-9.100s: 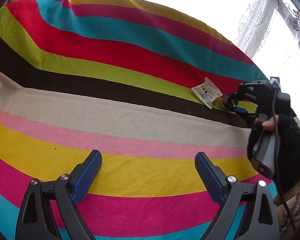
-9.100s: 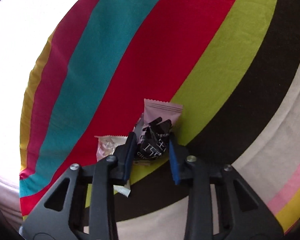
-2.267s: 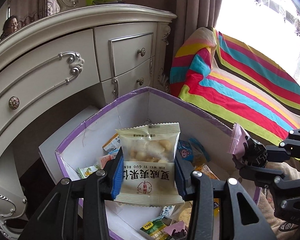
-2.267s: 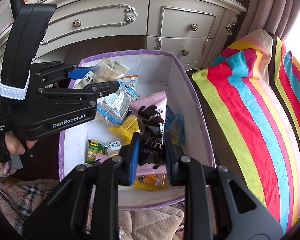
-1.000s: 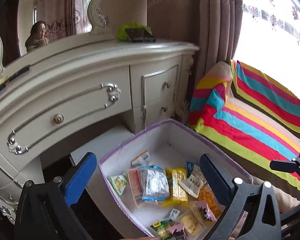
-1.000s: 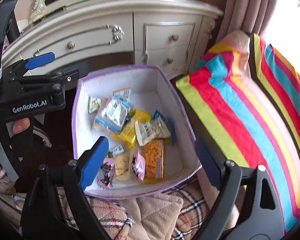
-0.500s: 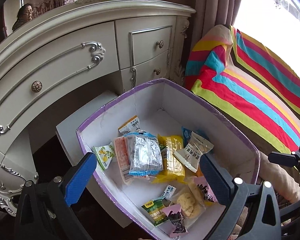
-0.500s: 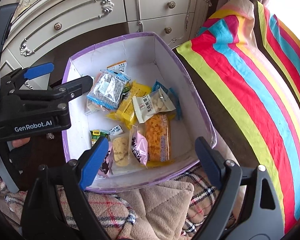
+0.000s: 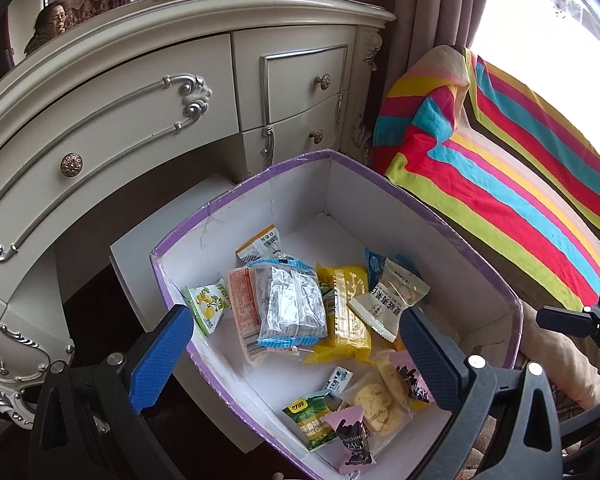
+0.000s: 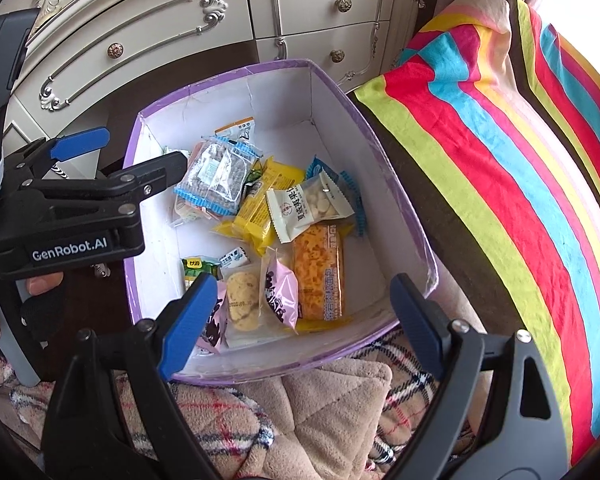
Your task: Organize snacks
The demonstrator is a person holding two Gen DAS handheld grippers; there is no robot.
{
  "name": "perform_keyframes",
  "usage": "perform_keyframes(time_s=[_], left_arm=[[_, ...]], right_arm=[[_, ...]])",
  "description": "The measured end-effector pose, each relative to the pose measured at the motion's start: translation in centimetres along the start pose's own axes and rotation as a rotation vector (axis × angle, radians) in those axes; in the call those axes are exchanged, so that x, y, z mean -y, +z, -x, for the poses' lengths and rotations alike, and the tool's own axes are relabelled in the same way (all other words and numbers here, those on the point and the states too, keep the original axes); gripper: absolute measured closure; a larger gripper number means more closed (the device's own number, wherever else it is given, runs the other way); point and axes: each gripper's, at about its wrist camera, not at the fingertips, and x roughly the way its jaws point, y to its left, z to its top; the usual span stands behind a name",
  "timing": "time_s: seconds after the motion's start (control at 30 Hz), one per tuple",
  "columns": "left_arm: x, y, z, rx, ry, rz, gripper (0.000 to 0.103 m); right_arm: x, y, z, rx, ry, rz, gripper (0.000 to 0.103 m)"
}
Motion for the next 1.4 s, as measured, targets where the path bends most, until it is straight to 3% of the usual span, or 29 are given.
perform_keyframes(time_s=[1.4], left_arm=[[0.54, -0.28, -0.05, -0.005, -0.001, 0.003, 0.000]], right_arm=[[-0.16, -0.37, -0.24, -0.018, 0.013, 0.023, 0.014]])
